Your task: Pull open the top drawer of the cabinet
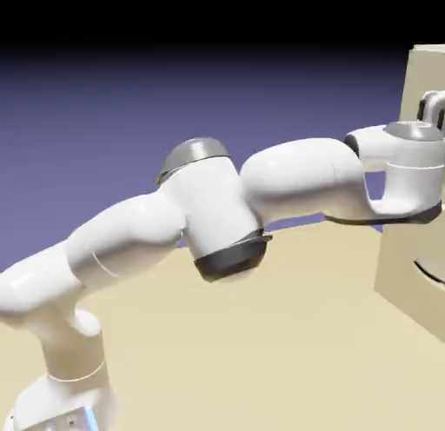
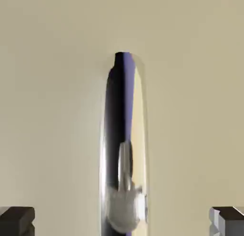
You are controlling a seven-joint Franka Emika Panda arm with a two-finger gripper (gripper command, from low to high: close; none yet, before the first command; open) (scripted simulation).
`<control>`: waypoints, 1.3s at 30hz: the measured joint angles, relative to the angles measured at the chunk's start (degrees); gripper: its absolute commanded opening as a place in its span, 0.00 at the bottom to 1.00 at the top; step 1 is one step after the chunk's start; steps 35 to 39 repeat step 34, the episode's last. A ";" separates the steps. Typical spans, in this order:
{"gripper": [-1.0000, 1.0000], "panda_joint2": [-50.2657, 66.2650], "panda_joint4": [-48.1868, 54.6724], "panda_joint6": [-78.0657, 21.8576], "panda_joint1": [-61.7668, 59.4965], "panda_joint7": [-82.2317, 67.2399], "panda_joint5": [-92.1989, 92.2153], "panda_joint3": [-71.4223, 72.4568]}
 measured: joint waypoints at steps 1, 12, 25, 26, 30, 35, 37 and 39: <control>0.00 0.00 0.00 0.00 0.00 0.00 0.00 0.00; 0.00 -4.58 -22.82 -6.82 -18.80 9.60 -8.09 12.11; 0.00 -5.82 -48.56 -11.73 -45.36 14.86 -10.28 29.89; 0.00 -5.56 -50.37 -11.91 -47.44 14.94 -10.18 31.31; 0.00 -4.03 -57.43 -12.34 -55.74 14.84 -9.46 36.96; 1.00 -3.43 -59.45 -12.33 -58.18 14.70 -9.13 38.58; 1.00 -3.43 -59.45 -12.33 -58.18 14.70 -9.13 38.58; 1.00 -3.43 -59.45 -12.33 -58.18 14.70 -9.13 38.58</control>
